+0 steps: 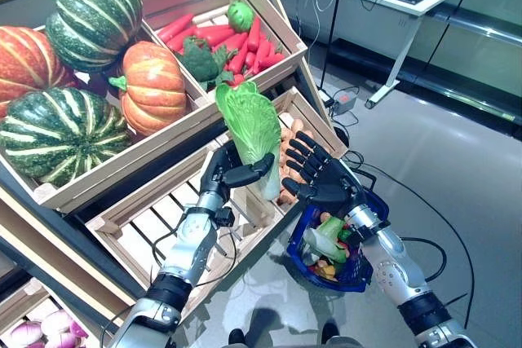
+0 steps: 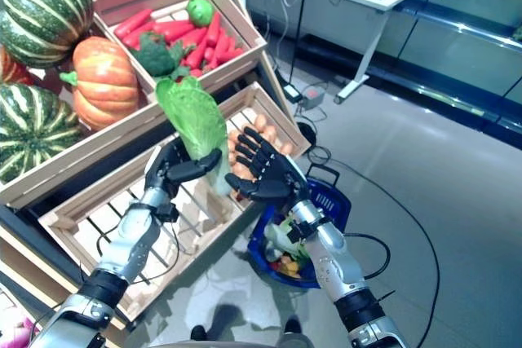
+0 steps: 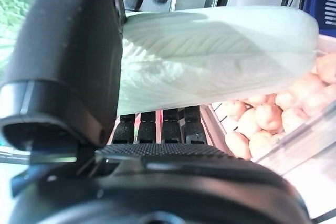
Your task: Put vegetables into the basket
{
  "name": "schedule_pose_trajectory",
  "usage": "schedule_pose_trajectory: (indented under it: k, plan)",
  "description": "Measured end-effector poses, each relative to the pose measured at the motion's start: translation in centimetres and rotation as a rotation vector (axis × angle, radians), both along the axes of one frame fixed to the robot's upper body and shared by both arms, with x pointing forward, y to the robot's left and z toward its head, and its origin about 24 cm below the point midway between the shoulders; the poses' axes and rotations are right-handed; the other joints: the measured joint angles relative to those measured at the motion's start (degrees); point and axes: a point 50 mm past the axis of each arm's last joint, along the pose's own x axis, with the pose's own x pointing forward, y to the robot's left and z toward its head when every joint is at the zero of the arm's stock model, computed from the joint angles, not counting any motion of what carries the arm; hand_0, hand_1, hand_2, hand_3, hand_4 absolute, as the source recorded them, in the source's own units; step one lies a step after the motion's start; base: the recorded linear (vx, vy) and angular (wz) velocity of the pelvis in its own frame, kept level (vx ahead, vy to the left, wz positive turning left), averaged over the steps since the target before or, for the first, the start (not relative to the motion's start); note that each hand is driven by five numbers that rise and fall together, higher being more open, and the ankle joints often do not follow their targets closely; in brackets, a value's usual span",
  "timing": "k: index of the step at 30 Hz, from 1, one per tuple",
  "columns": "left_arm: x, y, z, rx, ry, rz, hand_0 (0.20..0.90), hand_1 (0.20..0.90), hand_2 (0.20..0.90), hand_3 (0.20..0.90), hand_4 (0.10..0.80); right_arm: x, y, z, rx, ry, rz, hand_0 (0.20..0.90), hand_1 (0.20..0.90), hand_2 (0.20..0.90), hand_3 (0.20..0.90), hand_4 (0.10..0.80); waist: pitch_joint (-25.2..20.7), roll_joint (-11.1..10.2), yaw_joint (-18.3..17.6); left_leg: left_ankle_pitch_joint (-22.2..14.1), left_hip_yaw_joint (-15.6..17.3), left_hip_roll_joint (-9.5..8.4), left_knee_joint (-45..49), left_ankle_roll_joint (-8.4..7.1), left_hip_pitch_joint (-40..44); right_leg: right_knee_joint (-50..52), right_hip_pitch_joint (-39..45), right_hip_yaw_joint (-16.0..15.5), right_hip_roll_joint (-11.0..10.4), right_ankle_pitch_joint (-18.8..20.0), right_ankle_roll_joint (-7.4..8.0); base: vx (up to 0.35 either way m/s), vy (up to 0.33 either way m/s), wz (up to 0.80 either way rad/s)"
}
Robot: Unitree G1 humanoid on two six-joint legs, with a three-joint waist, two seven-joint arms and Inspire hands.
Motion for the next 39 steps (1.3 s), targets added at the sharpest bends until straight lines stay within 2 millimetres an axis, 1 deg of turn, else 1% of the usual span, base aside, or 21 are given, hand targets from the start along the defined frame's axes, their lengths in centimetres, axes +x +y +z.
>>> schedule_pose_trajectory:
  k: [3,12,15,19,21,27,33,36,39]
  plan:
    - [0.0,0.0,0.0,0.020,0.000,0.000,0.300,0.300,0.300,0.300,0.400,0.0,0.0,0.0,-0.002,0.001,-0.003,0.900,0.900,0.900,0.900,0.800,-0.03,-0.03,0.12,0.21,-0.44,0.10,0.00,-0.07,0.04,0.00,0.36,-0.59,0.10,0.00,-0.09,-0.008,-0.014,0.08]
    - [0.0,-0.1,-0.2,0.024,0.018,-0.004,0.300,0.300,0.300,0.300,0.400,0.0,0.1,-0.2,-0.024,0.019,-0.007,0.900,0.900,0.900,0.900,0.800,-0.59,-0.04,0.26,0.25,-0.47,0.15,0.00,-0.09,0.92,0.00,1.23,-0.61,0.15,0.01,-0.15,0.000,-0.001,0.01]
    - [-0.1,0.0,-0.4,0.032,0.032,-0.008,0.300,0.300,0.300,0.300,0.400,0.0,0.1,-0.4,-0.065,0.031,0.008,0.900,0.900,0.900,0.900,0.800,-0.69,-0.03,0.27,0.25,-0.47,0.16,0.00,-0.09,1.22,-0.01,1.56,-0.62,0.16,0.00,-0.15,0.000,0.000,0.00]
    - [-0.3,0.2,-0.8,0.044,0.052,-0.006,0.300,0.300,0.300,0.300,0.400,-0.1,-0.3,-0.9,-0.124,0.079,0.029,0.900,0.900,0.900,0.900,0.800,-0.86,-0.04,0.28,0.25,-0.50,0.19,-0.01,-0.10,1.30,-0.01,1.68,-0.64,0.17,0.01,-0.16,0.000,0.000,0.00]
    - [-0.4,0.3,-0.8,0.045,0.055,-0.006,0.300,0.300,0.300,0.300,0.400,-0.2,-0.1,-1.3,-0.167,0.106,0.036,0.900,0.900,0.900,0.900,0.800,-0.86,-0.04,0.26,0.26,-0.54,0.20,-0.01,-0.10,1.30,0.00,1.70,-0.66,0.19,0.01,-0.16,0.000,0.000,0.00]
    - [-0.5,0.6,-1.2,0.060,0.077,-0.004,0.300,0.300,0.300,0.300,0.400,-0.4,0.1,-2.1,-0.193,0.182,0.062,0.900,0.900,0.900,0.900,0.800,-0.87,-0.07,0.27,0.31,-1.14,0.19,0.00,-0.15,1.33,0.00,2.08,-1.07,0.19,-0.03,-0.20,0.005,-0.005,0.03]
    - [-0.7,1.0,-1.4,0.073,0.087,-0.013,0.300,0.300,0.300,0.300,0.400,-0.6,0.2,-2.9,-0.139,0.276,0.083,0.900,0.900,0.900,0.900,0.800,-0.97,-0.22,0.47,0.55,-1.66,0.23,-0.01,-0.17,1.46,-0.01,2.48,-1.27,0.26,-0.07,-0.25,0.010,-0.005,0.04]
    - [-0.8,1.1,-1.4,0.074,0.088,-0.021,0.300,0.300,0.300,0.300,0.400,-0.7,0.3,-3.8,-0.125,0.324,0.084,0.900,0.900,0.900,0.900,0.800,-1.39,-0.74,0.56,0.57,-1.68,0.25,-0.02,-0.17,1.47,-0.01,2.49,-1.27,0.27,-0.07,-0.25,0.000,0.000,0.00]
    - [-0.8,1.1,-1.4,0.077,0.090,-0.025,0.300,0.300,0.300,0.300,0.400,-0.8,0.6,-4.0,-0.089,0.346,0.088,0.900,0.900,0.900,0.900,0.800,-1.67,-1.14,0.66,0.58,-1.68,0.24,-0.01,-0.16,1.47,-0.01,2.49,-1.24,0.26,-0.06,-0.25,0.000,0.000,0.00]
